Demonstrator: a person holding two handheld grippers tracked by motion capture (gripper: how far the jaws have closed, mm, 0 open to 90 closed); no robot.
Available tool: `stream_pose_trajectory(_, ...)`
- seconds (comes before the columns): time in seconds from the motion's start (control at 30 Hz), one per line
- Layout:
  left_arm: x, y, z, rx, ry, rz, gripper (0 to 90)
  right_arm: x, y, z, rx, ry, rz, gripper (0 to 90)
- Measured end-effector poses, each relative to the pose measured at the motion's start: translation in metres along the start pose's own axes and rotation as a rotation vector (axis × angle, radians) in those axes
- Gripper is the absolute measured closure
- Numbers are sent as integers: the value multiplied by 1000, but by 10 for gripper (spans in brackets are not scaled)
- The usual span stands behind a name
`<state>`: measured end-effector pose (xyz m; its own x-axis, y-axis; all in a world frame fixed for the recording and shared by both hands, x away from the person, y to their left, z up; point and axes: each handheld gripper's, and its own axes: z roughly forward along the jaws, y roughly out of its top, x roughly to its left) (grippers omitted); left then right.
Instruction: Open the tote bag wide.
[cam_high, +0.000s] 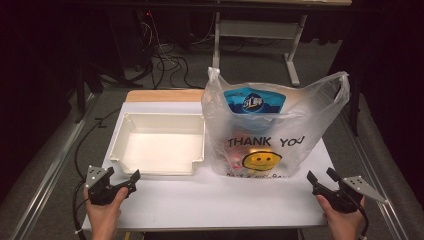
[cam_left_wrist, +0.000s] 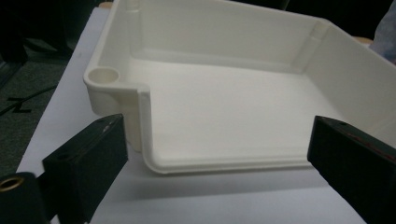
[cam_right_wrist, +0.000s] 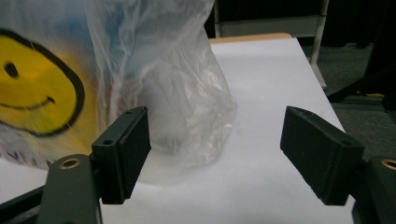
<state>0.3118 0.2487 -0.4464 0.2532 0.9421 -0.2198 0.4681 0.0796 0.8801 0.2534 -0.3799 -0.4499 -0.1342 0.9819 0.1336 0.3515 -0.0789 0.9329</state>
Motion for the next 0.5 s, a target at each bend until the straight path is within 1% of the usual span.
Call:
stream_pose_trajectory(0.03,-2,1,0,-21,-8,-3,73,0,2,1,-8,13,12,250)
stream_pose_trajectory(0.07,-5,3,1,-30,-5,9,82,1,5,2,-3,28,14,244)
stream_pose_trajectory(0.1,-9,4,1,-36,-2,24,88,4,8,3,6,33,0,242)
stream_pose_trajectory(0.13,-9,4,1,-36,-2,24,94,7,12,4,7,24,-27,243)
stream_pose_trajectory(0.17,-17,5,3,-42,-11,52,104,10,16,3,5,22,-49,242)
stream_pose_trajectory(0.2,-17,5,3,-42,-11,52,117,13,21,3,-1,22,-55,240)
stream_pose_trajectory(0.23,-29,7,4,-40,-7,87,136,14,26,3,-5,19,-44,231)
stream_pose_trajectory(0.27,-34,8,5,-44,-13,92,153,16,31,2,-9,21,-33,223)
stream_pose_trajectory(0.3,-34,8,5,-44,-13,92,152,16,31,2,-9,21,-33,223)
stream_pose_trajectory(0.33,-46,14,5,-51,-41,106,152,19,41,2,-19,29,-27,206)
stream_pose_trajectory(0.37,-46,14,5,-51,-41,106,152,19,41,2,-19,29,-27,206)
stream_pose_trajectory(0.4,-53,20,4,-60,-60,114,152,20,45,3,-22,39,-20,194)
stream_pose_trajectory(0.43,-63,30,4,-78,-85,119,153,24,57,4,-27,52,-31,150)
stream_pose_trajectory(0.47,-69,36,4,-82,-92,129,153,27,63,5,-28,53,-38,147)
stream_pose_trajectory(0.5,-76,43,4,-90,-90,148,155,28,70,6,-41,71,-37,147)
